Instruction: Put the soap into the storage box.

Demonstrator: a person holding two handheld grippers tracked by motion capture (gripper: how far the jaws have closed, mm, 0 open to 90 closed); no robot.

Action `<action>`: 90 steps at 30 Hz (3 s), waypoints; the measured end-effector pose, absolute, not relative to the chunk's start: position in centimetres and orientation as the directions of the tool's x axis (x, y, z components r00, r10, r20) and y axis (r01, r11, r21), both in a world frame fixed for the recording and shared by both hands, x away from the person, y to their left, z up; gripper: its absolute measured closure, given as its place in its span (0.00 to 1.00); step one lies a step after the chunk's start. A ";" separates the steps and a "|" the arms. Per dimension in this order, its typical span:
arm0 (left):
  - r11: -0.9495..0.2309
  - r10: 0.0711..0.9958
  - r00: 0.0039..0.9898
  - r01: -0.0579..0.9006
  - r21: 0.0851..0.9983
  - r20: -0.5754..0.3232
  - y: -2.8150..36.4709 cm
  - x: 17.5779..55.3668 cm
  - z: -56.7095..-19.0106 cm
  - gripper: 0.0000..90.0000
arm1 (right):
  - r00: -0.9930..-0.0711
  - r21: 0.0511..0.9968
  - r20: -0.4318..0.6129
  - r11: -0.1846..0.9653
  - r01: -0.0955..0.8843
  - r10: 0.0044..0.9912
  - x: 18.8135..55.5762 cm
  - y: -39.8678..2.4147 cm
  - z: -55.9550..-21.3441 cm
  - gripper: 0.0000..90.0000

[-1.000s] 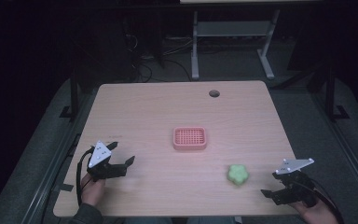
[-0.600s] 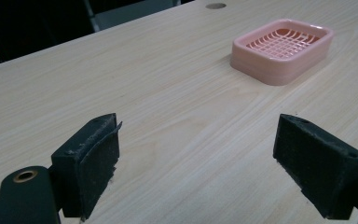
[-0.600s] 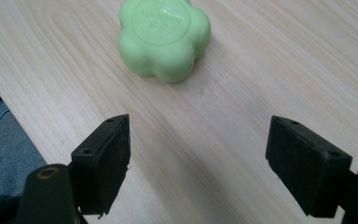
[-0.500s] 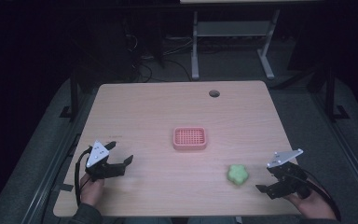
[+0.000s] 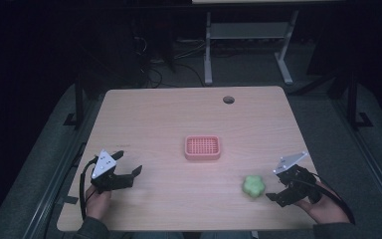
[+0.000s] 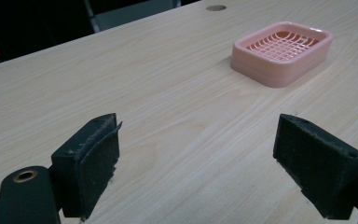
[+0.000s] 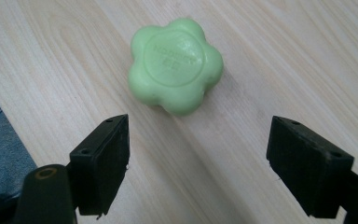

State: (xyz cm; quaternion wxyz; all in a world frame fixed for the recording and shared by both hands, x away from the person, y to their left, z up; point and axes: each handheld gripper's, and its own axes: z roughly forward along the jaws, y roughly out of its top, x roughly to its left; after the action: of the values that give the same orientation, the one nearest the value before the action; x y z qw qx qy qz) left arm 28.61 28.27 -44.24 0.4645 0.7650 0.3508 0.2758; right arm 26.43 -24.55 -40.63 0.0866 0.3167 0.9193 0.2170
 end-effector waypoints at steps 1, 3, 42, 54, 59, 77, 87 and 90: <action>-0.322 0.793 0.602 0.281 0.904 0.095 28.3 28.6 -44.2 0.16 | -0.784 0.454 -0.022 0.705 0.545 0.620 26.4 -24.6 -40.6 0.23; -0.320 0.794 0.601 0.286 0.903 0.091 28.2 28.6 -44.3 0.16 | -0.787 0.452 -0.023 0.709 0.542 0.617 26.6 -24.3 -40.5 0.23; -0.323 0.793 0.601 0.282 0.903 0.096 28.1 28.6 -44.2 0.16 | -0.800 0.332 0.009 0.753 0.568 0.600 29.7 -19.3 -43.0 0.18; -0.326 0.792 0.603 0.282 0.902 0.098 28.1 28.6 -44.2 0.16 | -0.812 0.298 -0.002 0.775 0.557 0.584 30.1 -18.3 -43.7 0.18; -0.325 0.792 0.603 0.281 0.903 0.097 28.1 28.6 -44.2 0.16 | -0.812 0.281 0.002 0.779 0.561 0.584 30.2 -18.1 -43.9 0.18; -0.321 0.794 0.601 0.281 0.905 0.096 28.1 28.6 -44.2 0.16 | -0.805 0.238 0.004 0.781 0.577 0.594 30.7 -17.7 -44.6 0.24; -0.321 0.794 0.600 0.280 0.905 0.096 28.1 28.6 -44.2 0.16 | -0.793 0.245 0.016 0.766 0.594 0.610 30.9 -17.7 -44.6 0.27; -0.323 0.794 0.600 0.281 0.904 0.097 28.1 28.6 -44.2 0.16 | -0.792 0.244 0.015 0.766 0.595 0.610 30.9 -17.7 -44.6 0.28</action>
State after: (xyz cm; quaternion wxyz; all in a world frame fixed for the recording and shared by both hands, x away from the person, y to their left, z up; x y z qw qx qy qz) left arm 28.58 28.14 -44.19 0.4641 0.7648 0.3512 0.2765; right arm 30.86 -17.71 -44.60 0.0328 0.3207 0.9391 0.1190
